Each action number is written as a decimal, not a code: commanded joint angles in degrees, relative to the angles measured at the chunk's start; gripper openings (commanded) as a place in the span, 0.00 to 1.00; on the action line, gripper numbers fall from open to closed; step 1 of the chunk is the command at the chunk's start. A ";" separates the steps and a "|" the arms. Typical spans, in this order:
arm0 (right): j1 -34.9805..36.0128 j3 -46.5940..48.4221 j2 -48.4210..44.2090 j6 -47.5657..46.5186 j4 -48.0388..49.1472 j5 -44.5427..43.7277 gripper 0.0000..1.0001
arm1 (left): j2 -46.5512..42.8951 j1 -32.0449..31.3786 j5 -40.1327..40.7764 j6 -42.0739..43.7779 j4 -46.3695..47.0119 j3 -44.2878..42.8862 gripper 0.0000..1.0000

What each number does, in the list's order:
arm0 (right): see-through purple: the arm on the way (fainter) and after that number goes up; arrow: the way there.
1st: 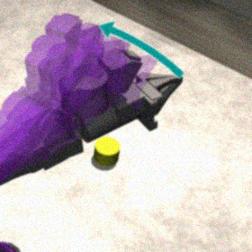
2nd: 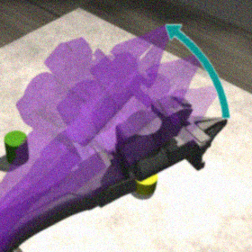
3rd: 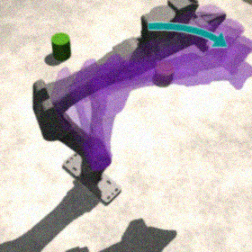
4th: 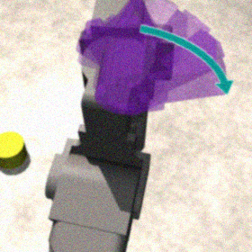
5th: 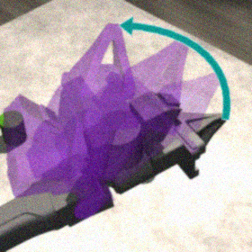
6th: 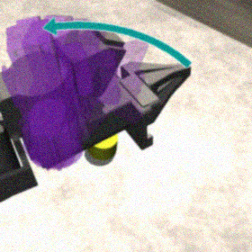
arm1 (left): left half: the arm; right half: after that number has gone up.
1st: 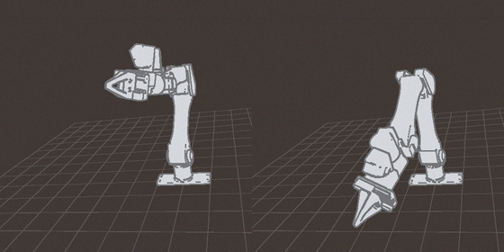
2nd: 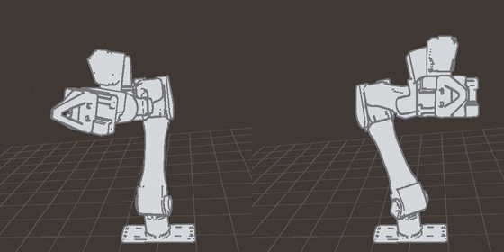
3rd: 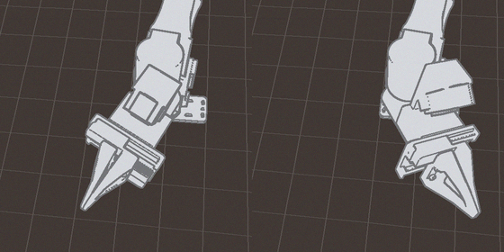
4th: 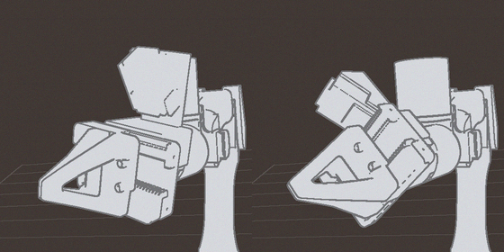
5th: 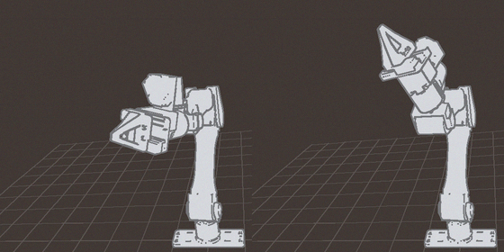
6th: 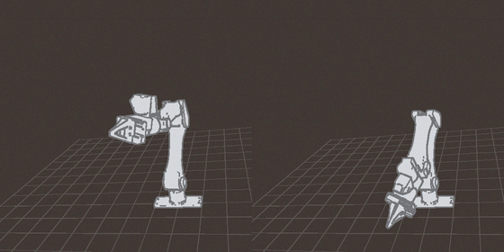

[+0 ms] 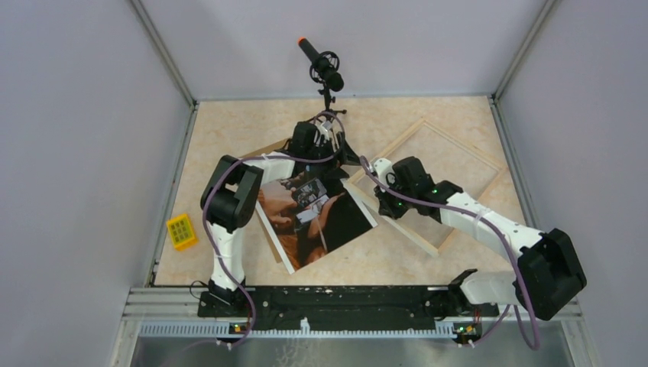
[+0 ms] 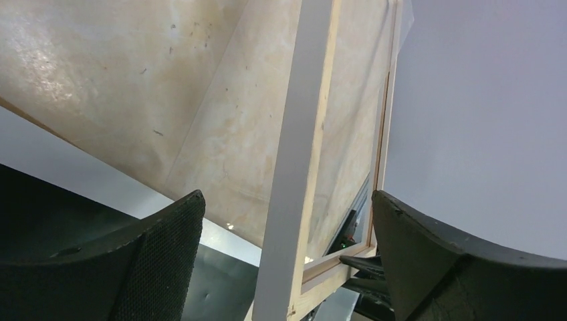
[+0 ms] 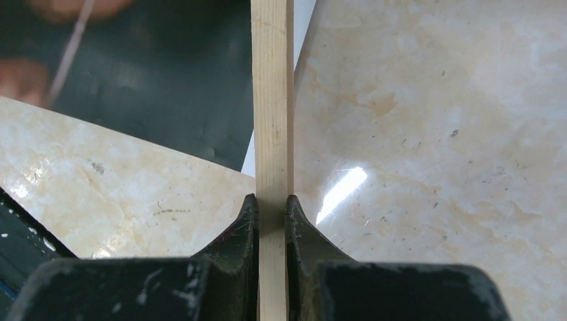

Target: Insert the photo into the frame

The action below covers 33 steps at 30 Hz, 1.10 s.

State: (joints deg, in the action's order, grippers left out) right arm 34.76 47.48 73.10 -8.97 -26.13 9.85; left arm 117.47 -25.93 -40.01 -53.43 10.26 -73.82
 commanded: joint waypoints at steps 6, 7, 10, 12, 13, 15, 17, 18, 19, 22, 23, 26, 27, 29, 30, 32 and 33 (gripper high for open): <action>-3.40 0.01 -0.98 4.92 16.19 -5.74 0.00 | -10.01 2.03 0.97 5.12 -1.83 4.69 0.99; -4.37 0.76 0.36 4.47 16.62 -5.04 0.00 | -11.16 2.55 1.23 5.25 -2.34 5.00 0.99; -6.73 4.43 5.04 2.33 15.71 -4.08 0.00 | -13.14 3.10 1.63 5.72 -4.58 5.54 0.99; -7.53 7.51 7.83 1.27 13.38 -3.28 0.00 | -14.11 2.92 1.21 4.59 -3.38 7.45 0.98; -7.62 8.95 8.79 1.28 12.28 -2.87 0.00 | -14.62 2.86 0.70 3.20 -1.63 9.01 0.98; -7.88 10.77 9.32 3.37 10.93 -2.95 0.00 | -15.98 2.82 -0.62 -0.23 3.92 14.16 0.96; -8.56 12.31 9.23 5.75 9.31 -1.17 0.00 | -17.34 2.82 -1.85 -2.95 10.34 17.94 0.94; -8.72 12.63 8.78 6.03 8.90 0.07 0.00 | -17.74 2.84 -2.70 -4.29 13.09 19.21 0.93; -8.75 12.52 8.34 6.00 9.01 0.97 0.00 | -17.87 2.71 -3.75 -6.65 16.70 20.34 0.92; -8.75 11.40 6.93 5.90 10.39 1.66 0.00 | -16.10 0.76 -5.92 -13.47 25.40 21.86 0.88; -8.75 10.92 6.58 5.90 11.17 1.71 0.00 | -15.06 -0.34 -5.51 -14.95 27.30 21.54 0.87; -8.76 9.84 6.68 6.27 12.57 2.70 0.00 | -11.70 -2.87 -2.76 -17.44 28.28 18.74 0.81; -8.75 9.89 6.93 6.58 12.59 2.94 0.00 | -10.79 -3.34 -1.93 -18.56 29.50 17.97 0.80; -8.75 9.89 6.97 6.99 12.63 3.44 0.00 | -9.40 -4.18 0.30 -19.14 30.24 16.29 0.80; -8.77 9.72 6.78 7.26 12.83 3.62 0.00 | -8.58 -4.43 1.46 -18.81 27.43 14.10 0.81; -8.75 9.26 5.95 7.86 13.73 3.67 0.00 | -6.74 -4.54 3.45 -18.71 21.86 11.66 0.76; -8.78 9.15 5.68 8.10 13.81 3.61 0.00 | -5.99 -4.48 4.41 -19.22 21.87 11.33 0.75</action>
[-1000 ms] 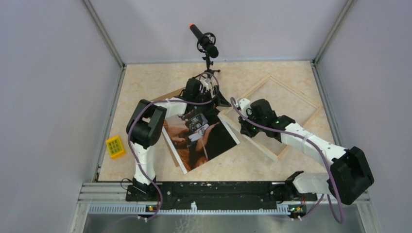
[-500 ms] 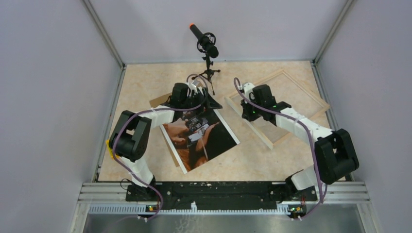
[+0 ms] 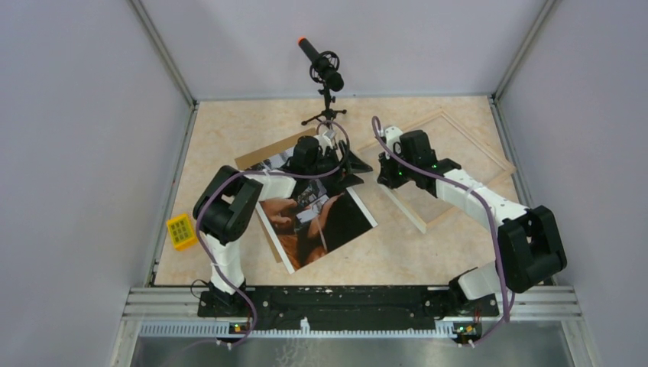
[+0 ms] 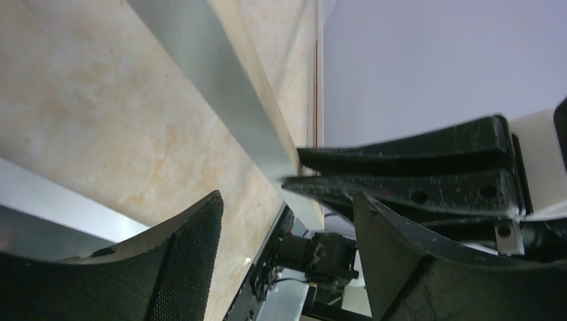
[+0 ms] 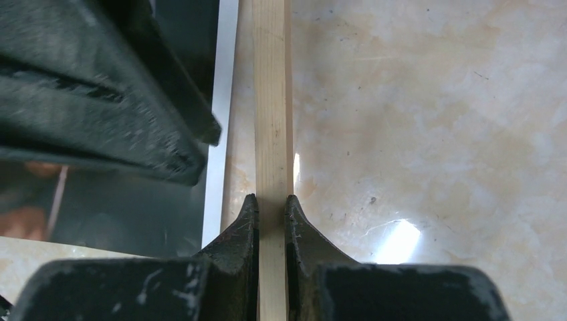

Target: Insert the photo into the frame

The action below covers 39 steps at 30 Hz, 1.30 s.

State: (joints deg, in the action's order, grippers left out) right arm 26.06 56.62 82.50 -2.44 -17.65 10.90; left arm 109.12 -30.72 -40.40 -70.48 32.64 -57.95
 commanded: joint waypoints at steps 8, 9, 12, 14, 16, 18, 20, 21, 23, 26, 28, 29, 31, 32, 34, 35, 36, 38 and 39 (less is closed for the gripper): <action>-0.05 -1.32 -5.08 4.49 5.97 3.44 0.06 | 9.84 0.62 5.33 -3.16 -4.23 -12.09 0.50; -0.05 -1.46 -5.43 4.81 6.04 3.95 0.12 | 10.31 0.58 5.38 -2.91 -4.53 -12.78 0.47; -0.09 -1.42 -6.85 7.36 4.76 2.96 0.34 | 11.44 0.87 5.27 -2.48 -5.54 -14.65 0.26; -0.20 -0.27 -8.34 9.48 1.61 -0.74 0.50 | 12.17 1.16 4.83 -2.65 -6.83 -16.12 0.13; -1.57 2.04 -9.53 11.48 -4.07 -2.40 0.67 | 12.97 1.35 4.19 -3.17 -7.61 -17.20 0.10; -3.71 4.26 -10.59 13.76 -9.14 -3.03 0.75 | 13.85 1.56 3.35 -3.77 -7.80 -18.59 0.04; -6.86 6.67 -11.79 17.53 -16.14 -6.04 0.79 | 14.82 1.82 2.28 -4.52 -8.47 -19.61 0.00; -8.95 7.31 -12.64 18.60 -18.78 -7.20 0.80 | 15.17 2.00 1.78 -5.19 -8.28 -19.97 0.00; -12.87 6.46 -15.82 21.26 -21.60 -13.22 0.81 | 15.64 2.67 0.80 -6.92 -7.62 -20.10 0.00; -19.44 1.37 -25.05 25.08 -21.95 -23.05 0.85 | 15.54 3.74 0.59 -9.29 -7.89 -20.24 0.00; -24.41 -0.77 -28.32 26.02 -23.13 -26.93 0.85 | 15.68 4.35 0.67 -10.06 -9.44 -21.00 0.00; -26.86 -1.54 -28.91 26.56 -23.86 -28.21 0.85 | 15.79 4.62 0.51 -10.39 -10.16 -21.47 0.00; -33.32 -4.80 -29.69 26.85 -22.73 -26.65 0.85 | 16.20 5.09 0.15 -11.14 -10.88 -22.13 0.00; -38.27 -7.67 -30.18 27.23 -21.38 -23.75 0.84 | 16.40 5.26 -0.21 -11.63 -10.74 -22.34 0.00; -45.64 -12.65 -31.49 29.18 -17.56 -14.97 0.82 | 16.94 5.24 -0.65 -12.20 -10.58 -22.72 0.00; -47.30 -13.74 -32.08 30.04 -15.84 -13.01 0.81 | 17.18 5.28 -0.79 -12.50 -10.54 -22.94 0.00; -48.09 -14.18 -32.32 31.30 -15.42 -12.10 0.81 | 17.49 5.24 -0.92 -12.61 -10.62 -23.26 0.00; -48.84 -16.51 -33.01 34.53 -13.67 -8.98 0.80 | 17.94 5.38 -1.54 -13.28 -10.96 -23.89 0.00; -48.88 -18.42 -33.39 36.21 -12.59 -7.33 0.78 | 18.10 5.47 -1.67 -13.97 -10.61 -23.87 0.00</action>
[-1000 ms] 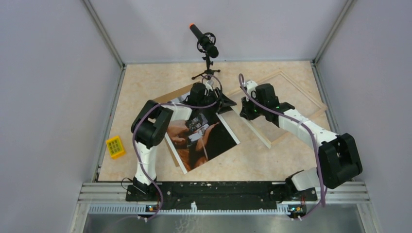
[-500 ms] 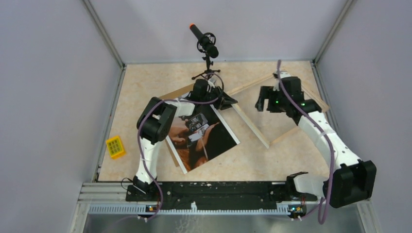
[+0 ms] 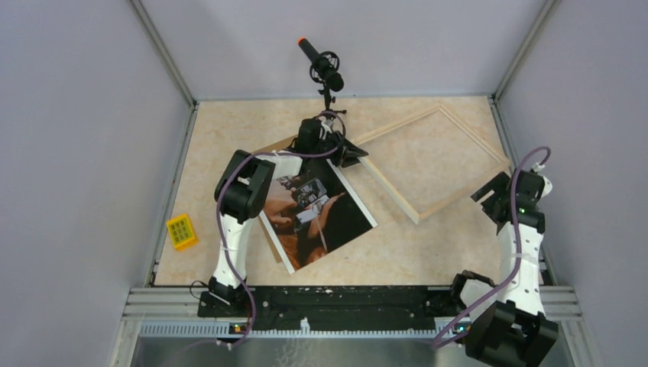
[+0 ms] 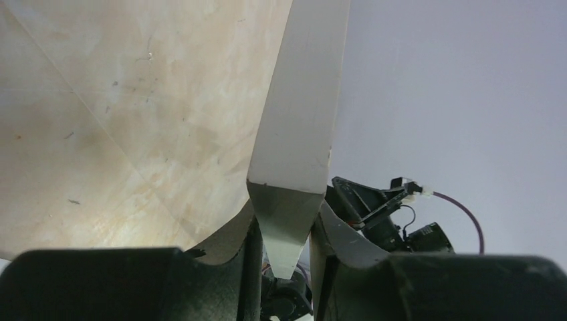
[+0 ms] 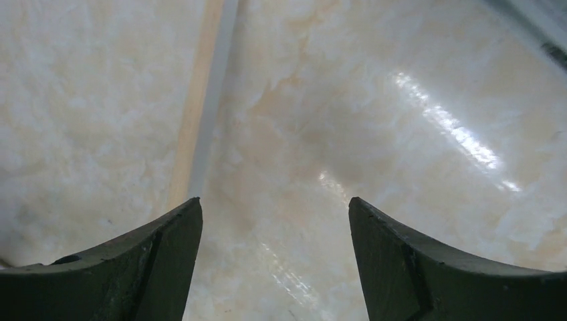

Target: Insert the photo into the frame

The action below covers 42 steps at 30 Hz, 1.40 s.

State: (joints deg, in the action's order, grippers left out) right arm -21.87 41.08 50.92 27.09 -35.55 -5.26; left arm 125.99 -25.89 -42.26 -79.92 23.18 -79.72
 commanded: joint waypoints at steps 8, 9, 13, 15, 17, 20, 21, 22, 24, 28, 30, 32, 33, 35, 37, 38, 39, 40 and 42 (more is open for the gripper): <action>-1.50 -20.27 -7.39 13.86 26.02 18.79 0.57 | -0.12 0.93 -1.34 -9.95 0.21 -2.97 0.00; -1.48 -21.46 -7.25 14.16 28.12 19.96 0.52 | -0.11 0.97 -1.65 -9.98 0.16 -3.46 0.00; -1.59 -27.39 -6.98 15.92 37.51 23.90 0.41 | 0.06 1.35 -2.39 -10.27 -0.10 -4.06 0.00; -1.68 -31.11 -5.09 16.59 45.87 28.17 0.38 | 0.10 1.45 -2.90 -10.64 0.47 -3.79 0.00; -1.68 -33.44 -1.90 17.29 54.63 31.99 0.36 | -0.07 1.51 -2.92 -10.86 0.77 -3.45 0.00; -1.67 -36.58 4.39 19.19 67.81 35.06 0.36 | -0.13 1.46 -2.99 -10.96 0.74 -3.78 0.00; -1.66 -37.41 6.48 19.88 71.56 35.77 0.37 | -0.08 1.46 -3.17 -10.88 0.77 -3.94 0.00; -1.68 -38.04 8.78 20.84 75.18 36.72 0.37 | -0.05 1.46 -3.34 -10.87 0.77 -3.97 0.00; -1.61 -39.13 13.04 23.16 82.76 38.40 0.40 | 0.00 1.45 -3.51 -10.91 0.91 -3.90 0.00; -1.67 -38.59 17.84 24.97 88.91 39.39 0.44 | -0.22 1.46 -3.33 -11.09 1.15 -3.70 0.00; -1.67 -38.22 19.39 25.60 90.07 38.80 0.44 | -0.37 1.46 -3.51 -11.34 1.44 -3.75 0.00; -1.62 -37.94 21.35 26.77 92.90 38.91 0.43 | -0.46 1.46 -3.75 -11.84 1.78 -3.71 0.00; -1.62 -37.73 22.48 27.32 93.95 38.72 0.42 | -0.52 1.50 -3.78 -12.10 2.16 -3.75 0.00; -1.62 -37.25 24.87 28.26 95.45 37.83 0.42 | -0.63 1.37 -3.95 -12.48 2.54 -3.86 0.00; -1.60 -37.17 27.60 29.41 98.73 37.24 0.42 | -0.80 1.28 -4.25 -13.14 3.08 -3.78 0.00; -1.53 -37.09 29.05 30.10 101.04 37.13 0.41 | -0.84 1.25 -4.33 -13.31 3.30 -3.86 0.00; -1.55 -37.01 30.57 30.66 103.18 36.97 0.40 | -0.94 1.13 -4.43 -13.47 3.28 -3.86 0.00; -1.54 -36.62 31.94 31.03 105.37 36.86 0.40 | -0.95 1.11 -4.51 -13.65 3.34 -3.86 0.00; -1.57 -35.83 34.70 31.66 108.55 36.73 0.39 | -1.08 0.97 -4.63 -14.23 3.79 -3.71 0.00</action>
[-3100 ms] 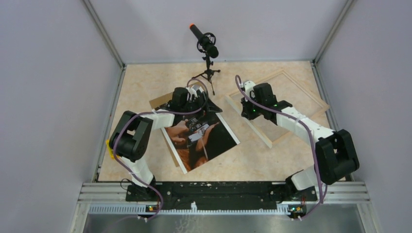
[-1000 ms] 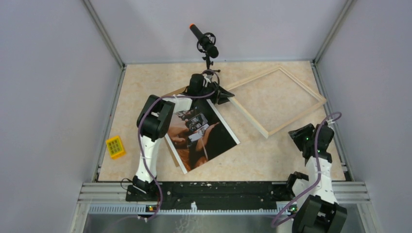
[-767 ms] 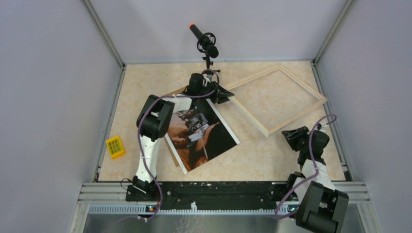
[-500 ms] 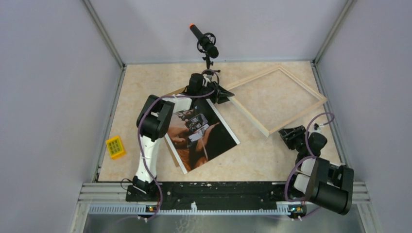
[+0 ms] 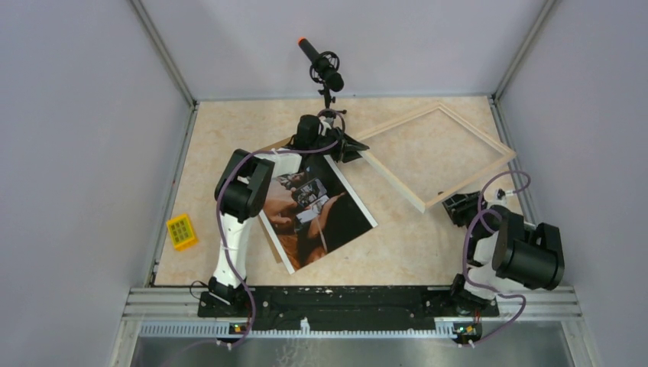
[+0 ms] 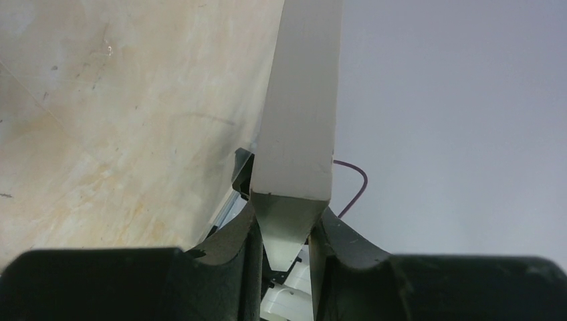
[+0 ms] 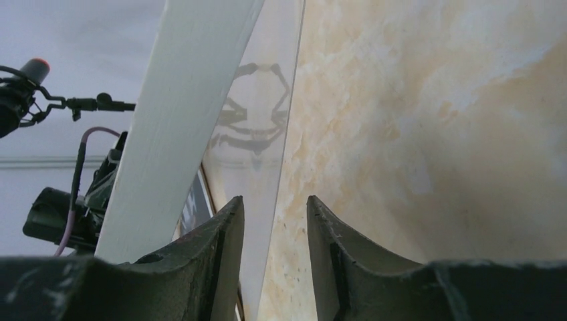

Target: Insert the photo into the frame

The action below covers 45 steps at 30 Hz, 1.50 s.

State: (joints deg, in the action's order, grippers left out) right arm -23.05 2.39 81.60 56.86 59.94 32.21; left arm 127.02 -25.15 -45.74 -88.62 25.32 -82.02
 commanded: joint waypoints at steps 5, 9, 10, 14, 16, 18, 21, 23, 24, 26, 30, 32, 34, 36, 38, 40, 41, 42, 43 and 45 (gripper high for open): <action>0.93 4.29 11.35 5.76 20.54 -2.04 0.35 | -2.12 -0.70 -0.76 -6.29 2.15 -1.94 0.00; 3.38 5.63 17.10 8.54 26.70 -3.94 0.29 | -1.80 -1.46 -0.20 -7.19 2.84 -2.07 0.00; 3.92 5.65 18.12 9.16 28.15 -4.48 0.26 | -1.86 -1.67 0.14 -7.21 2.96 -2.05 0.00; 3.99 4.38 20.22 11.61 30.31 -6.49 0.09 | -1.76 -2.15 1.48 -7.66 4.12 -2.13 0.00; 4.01 4.75 19.83 12.98 26.10 -6.12 0.01 | -1.42 -2.22 1.99 -8.37 5.69 -2.24 0.00; 4.05 4.75 18.86 15.55 21.40 -4.74 0.00 | -1.15 -2.19 2.96 -8.83 7.10 -2.20 0.00; 4.03 4.74 15.21 18.43 14.76 -1.01 0.00 | -0.64 -2.41 4.14 -10.33 10.59 -2.48 0.00; 4.04 6.08 11.91 18.63 7.46 2.36 0.00 | -0.18 -2.74 4.74 -10.96 11.72 -2.99 0.00; 4.06 6.25 9.60 18.63 4.29 4.07 0.00 | -0.01 -2.93 5.07 -11.27 12.38 -3.12 0.00; 3.90 6.14 4.43 18.10 -1.91 5.40 0.00 | 0.38 -3.40 5.61 -11.51 13.10 -3.71 0.00; 2.39 6.89 -7.55 16.67 -15.02 7.17 0.00 | 1.19 -3.90 5.60 -11.48 13.44 -4.99 0.00; 0.92 8.97 -13.56 13.86 -26.80 7.50 0.00 | 1.31 -3.86 5.40 -11.62 13.92 -4.85 0.00; 0.41 12.88 -19.40 7.75 -44.03 4.78 0.00 | 1.43 -3.77 5.42 -11.75 14.20 -4.65 0.00; 0.32 17.16 -24.27 0.92 -62.00 0.77 0.00 | 1.70 -3.77 5.27 -11.82 14.42 -4.77 0.00; 0.31 21.18 -29.45 -3.28 -75.24 -5.36 0.00 | 2.24 -3.72 4.82 -11.84 14.62 -5.22 0.00; 0.30 24.89 -32.37 -5.56 -86.26 -12.10 0.00 | 3.00 -3.61 4.18 -12.18 15.19 -5.66 0.00; 0.30 27.31 -33.26 -6.10 -91.47 -15.25 0.00 | 3.36 -3.55 3.93 -12.39 15.66 -5.78 0.00; 0.33 29.09 -33.74 -6.70 -96.78 -18.05 0.00 | 3.65 -3.51 3.72 -12.55 16.00 -5.83 0.00; 0.29 30.45 -34.17 -7.68 -100.69 -19.48 0.00 | 3.93 -3.36 3.42 -12.51 16.14 -5.95 0.00; 0.35 32.05 -35.14 -9.34 -106.84 -21.21 0.00 | 4.39 -3.13 2.82 -12.06 16.17 -6.27 0.00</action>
State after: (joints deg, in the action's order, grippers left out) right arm -22.31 29.26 48.53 54.13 -21.65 21.45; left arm 130.91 -28.93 -41.08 -98.76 35.79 -85.52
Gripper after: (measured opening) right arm 0.004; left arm 0.304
